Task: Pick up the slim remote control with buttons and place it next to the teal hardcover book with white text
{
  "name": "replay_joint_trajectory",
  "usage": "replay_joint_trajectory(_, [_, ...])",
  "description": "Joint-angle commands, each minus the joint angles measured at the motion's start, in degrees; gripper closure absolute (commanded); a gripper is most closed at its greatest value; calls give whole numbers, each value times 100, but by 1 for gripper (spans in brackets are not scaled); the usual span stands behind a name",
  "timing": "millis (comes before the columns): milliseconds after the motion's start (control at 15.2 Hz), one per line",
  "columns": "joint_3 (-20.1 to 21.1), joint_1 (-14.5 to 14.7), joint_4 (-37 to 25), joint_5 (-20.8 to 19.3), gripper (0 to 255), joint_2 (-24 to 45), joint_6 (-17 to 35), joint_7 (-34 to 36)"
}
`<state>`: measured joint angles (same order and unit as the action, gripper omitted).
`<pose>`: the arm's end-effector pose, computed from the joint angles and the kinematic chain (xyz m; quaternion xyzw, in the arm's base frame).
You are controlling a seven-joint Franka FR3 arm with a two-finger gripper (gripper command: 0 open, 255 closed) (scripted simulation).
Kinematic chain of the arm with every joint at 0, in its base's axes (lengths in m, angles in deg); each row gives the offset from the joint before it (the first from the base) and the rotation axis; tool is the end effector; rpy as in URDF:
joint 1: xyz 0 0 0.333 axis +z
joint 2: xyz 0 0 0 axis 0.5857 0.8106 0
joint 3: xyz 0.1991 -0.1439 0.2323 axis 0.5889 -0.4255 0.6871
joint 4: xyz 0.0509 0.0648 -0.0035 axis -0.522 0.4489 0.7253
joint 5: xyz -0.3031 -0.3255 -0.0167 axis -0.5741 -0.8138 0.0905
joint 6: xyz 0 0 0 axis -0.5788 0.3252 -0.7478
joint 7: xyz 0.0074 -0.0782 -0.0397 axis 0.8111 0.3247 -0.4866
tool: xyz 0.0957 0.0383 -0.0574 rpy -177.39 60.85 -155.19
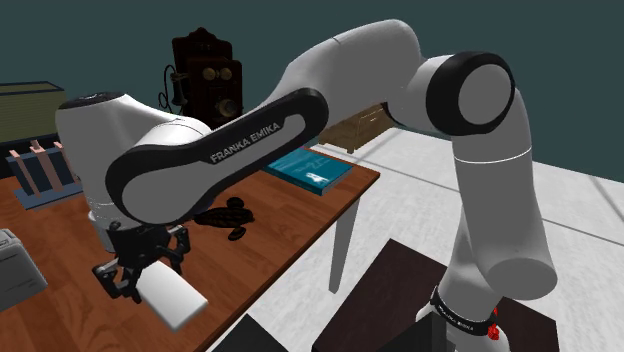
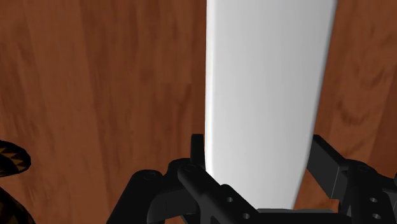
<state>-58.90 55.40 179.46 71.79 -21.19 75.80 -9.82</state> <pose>0.5272 0.4938 0.3708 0.9996 0.0264 -0.0036 0.0041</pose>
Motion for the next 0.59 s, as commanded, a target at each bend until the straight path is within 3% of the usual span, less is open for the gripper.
replay_joint_trajectory(0, [17, 2, -100, 30, 255, -47, -142, -14])
replay_joint_trajectory(462, [58, -2, -407, 113, 255, -180, -566, -71])
replay_joint_trajectory(528, [37, -113, -318, 149, 255, -248, -533, -198])
